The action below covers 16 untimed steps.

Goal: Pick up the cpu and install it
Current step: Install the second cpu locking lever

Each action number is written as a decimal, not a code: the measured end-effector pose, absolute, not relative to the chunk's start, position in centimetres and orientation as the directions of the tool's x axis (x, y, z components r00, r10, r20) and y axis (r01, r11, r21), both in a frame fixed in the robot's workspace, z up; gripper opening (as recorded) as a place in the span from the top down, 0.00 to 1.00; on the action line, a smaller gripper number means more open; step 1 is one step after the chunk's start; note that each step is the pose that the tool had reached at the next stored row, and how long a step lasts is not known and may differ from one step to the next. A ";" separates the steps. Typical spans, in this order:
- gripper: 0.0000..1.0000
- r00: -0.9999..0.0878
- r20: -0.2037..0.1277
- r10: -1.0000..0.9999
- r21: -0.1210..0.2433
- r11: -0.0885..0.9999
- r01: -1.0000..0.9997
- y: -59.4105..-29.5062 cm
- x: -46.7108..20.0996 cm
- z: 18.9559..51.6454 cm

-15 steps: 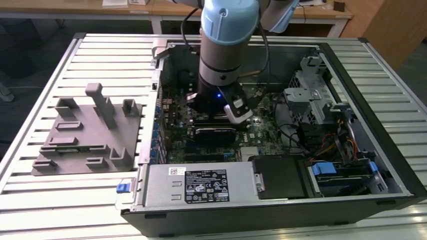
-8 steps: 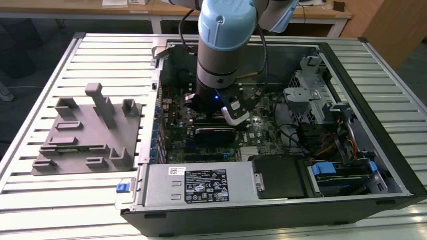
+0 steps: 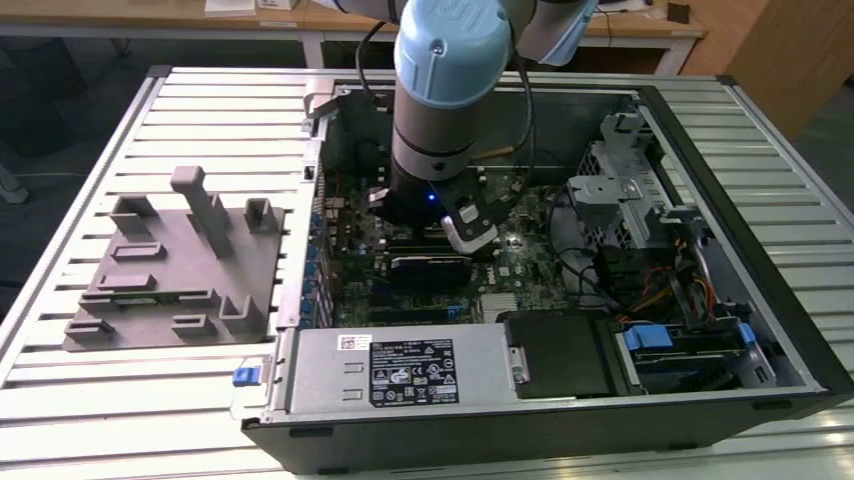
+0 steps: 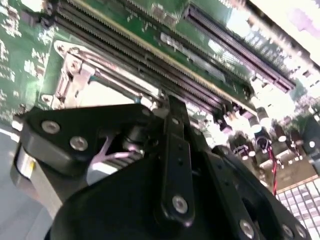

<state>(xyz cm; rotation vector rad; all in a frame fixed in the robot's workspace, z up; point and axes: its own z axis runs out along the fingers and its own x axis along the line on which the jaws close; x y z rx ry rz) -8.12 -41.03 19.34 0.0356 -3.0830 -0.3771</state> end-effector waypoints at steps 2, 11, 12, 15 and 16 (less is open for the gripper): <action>0.89 -0.999 0.032 -0.027 0.242 0.970 -0.018 -41.1 -8.2 19.3; 0.89 -0.999 0.032 -0.030 0.258 0.966 -0.020 -41.1 -8.4 19.1; 0.89 -0.999 0.032 -0.030 0.260 0.965 -0.021 -41.1 -8.4 19.0; 0.89 -0.999 0.032 -0.030 0.266 0.964 -0.021 -41.1 -8.4 19.0; 0.89 -0.999 0.032 -0.031 0.267 0.963 -0.021 -41.1 -8.4 19.0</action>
